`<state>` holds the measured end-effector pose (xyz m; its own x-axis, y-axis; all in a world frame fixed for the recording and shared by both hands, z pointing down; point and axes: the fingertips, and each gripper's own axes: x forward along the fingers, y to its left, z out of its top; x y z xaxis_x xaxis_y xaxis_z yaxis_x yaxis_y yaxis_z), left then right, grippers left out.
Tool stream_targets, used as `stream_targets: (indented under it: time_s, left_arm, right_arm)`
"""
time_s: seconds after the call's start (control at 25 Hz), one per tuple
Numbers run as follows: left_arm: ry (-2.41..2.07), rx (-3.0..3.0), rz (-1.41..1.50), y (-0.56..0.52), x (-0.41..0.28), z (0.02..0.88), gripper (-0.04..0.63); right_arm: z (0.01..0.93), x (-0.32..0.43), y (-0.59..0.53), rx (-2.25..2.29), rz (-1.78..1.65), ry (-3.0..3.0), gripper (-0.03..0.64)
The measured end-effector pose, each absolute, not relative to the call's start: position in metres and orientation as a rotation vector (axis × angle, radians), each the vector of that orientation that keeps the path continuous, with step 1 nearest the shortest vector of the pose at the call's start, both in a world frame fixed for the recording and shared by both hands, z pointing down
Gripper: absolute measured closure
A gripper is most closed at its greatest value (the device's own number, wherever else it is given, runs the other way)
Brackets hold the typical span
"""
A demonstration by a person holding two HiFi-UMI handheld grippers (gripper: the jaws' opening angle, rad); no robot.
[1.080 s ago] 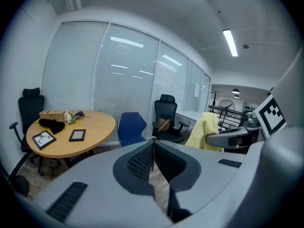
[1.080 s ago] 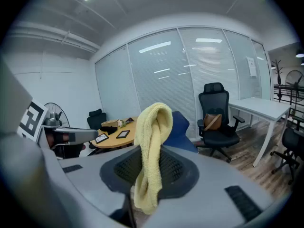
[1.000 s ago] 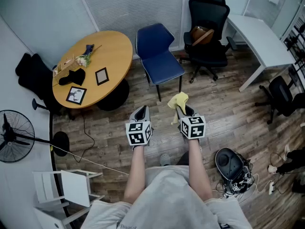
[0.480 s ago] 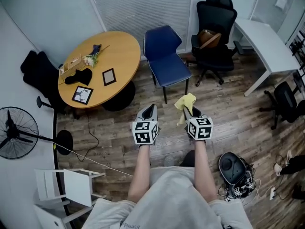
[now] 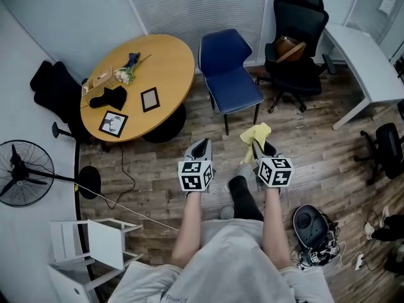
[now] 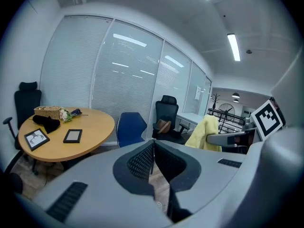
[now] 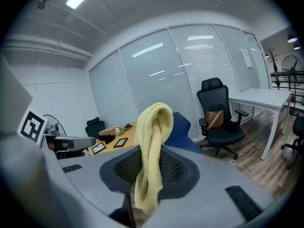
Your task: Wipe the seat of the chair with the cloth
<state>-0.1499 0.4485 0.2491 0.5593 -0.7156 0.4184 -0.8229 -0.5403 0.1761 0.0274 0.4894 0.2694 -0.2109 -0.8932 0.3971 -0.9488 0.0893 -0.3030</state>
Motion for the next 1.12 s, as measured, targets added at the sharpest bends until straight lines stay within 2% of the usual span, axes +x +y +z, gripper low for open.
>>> stream_targets:
  time_s: [0.64, 0.88, 1.12]
  left_arm:
    - [-1.332, 2.441, 0.465, 0.242, -0.122, 0.227, 0.566]
    - [-1.319, 2.41, 0.488, 0.185, -0.1, 0.242, 0.566]
    - [-1.324, 2.333, 0.514, 0.156, -0.105, 0.271, 0.566]
  right_arm:
    - [0.26, 0.098, 0.276, 1.995, 0.85, -2.274, 0.514]
    - [0.277, 0.144, 0.218, 2.057, 0.924, -2.22, 0.514]
    - [0.309, 0.152, 0.185, 2.025, 0.998, -2.164, 0.514]
